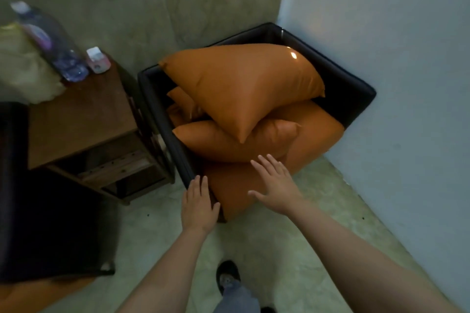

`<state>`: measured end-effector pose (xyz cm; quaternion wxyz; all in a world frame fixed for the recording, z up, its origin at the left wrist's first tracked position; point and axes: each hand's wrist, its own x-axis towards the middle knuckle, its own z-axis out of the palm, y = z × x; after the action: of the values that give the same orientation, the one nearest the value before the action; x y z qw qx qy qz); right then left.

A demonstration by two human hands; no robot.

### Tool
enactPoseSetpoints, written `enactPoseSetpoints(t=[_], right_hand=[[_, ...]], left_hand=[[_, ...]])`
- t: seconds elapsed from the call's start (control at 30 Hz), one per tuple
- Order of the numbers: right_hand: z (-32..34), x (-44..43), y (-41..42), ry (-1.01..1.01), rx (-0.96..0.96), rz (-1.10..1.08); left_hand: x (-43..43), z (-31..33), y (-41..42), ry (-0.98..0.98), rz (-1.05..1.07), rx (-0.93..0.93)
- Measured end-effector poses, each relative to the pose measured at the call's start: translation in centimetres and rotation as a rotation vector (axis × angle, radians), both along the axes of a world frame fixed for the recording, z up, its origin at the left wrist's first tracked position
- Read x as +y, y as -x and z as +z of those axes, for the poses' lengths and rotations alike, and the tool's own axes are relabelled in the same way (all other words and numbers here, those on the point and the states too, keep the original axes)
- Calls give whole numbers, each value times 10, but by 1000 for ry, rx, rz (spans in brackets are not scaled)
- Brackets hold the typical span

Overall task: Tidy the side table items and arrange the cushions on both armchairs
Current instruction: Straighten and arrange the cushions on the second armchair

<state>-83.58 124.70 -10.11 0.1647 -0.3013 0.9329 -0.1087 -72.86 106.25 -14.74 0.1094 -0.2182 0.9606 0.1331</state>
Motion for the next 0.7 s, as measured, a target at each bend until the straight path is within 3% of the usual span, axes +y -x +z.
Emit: enactPoseSetpoints(t=[0.43,0.57,0.7], right_hand=[[-59,-17,22,-19,-110,178],[-78,-4,41,-24,-112,268],[-117,14,59,-14,-78,342]], left_hand=[[15,-45,2,17,170,37],[35,-65,14,101,145,138],[62,-107,30,163,107,106]])
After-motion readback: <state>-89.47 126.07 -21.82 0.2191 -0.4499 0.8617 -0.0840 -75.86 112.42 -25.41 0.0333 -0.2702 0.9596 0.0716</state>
